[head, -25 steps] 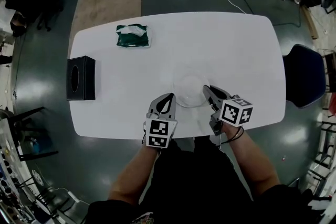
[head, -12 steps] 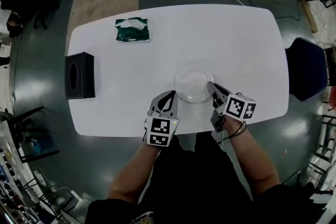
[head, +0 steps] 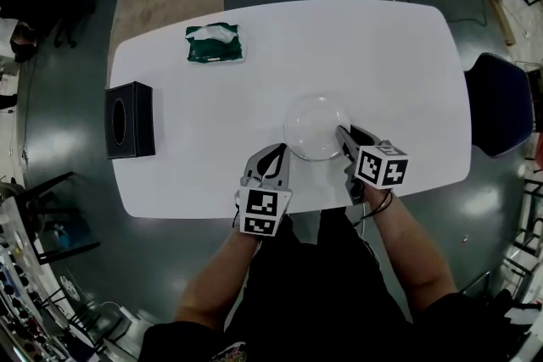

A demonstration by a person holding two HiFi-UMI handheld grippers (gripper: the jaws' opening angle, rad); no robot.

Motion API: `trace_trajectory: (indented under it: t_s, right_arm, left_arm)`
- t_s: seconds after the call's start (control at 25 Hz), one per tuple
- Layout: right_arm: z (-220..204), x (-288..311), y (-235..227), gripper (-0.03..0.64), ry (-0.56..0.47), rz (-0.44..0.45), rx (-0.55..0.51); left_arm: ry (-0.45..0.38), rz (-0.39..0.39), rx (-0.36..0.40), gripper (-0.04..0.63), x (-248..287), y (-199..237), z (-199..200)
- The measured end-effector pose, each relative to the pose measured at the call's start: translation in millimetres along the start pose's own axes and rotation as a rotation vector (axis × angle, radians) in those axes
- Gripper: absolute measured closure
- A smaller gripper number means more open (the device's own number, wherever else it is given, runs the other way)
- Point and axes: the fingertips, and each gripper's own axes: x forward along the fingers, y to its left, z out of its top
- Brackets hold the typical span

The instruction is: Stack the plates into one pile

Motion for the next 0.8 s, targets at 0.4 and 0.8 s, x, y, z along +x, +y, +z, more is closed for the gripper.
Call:
trace_trajectory:
  t_s: [0.4,0.8]
  right_arm:
    - [-6,13,-9,0.489,0.052,-0.12,-0.216]
    - [-5,17,0,0.433,0.057,-0.169,-0.391]
  left_arm:
    - [-0.01,0.015,-0.009,0.577,-7,12,-1]
    - [-0.019,0.014,0.0,0.575,-15,21,3]
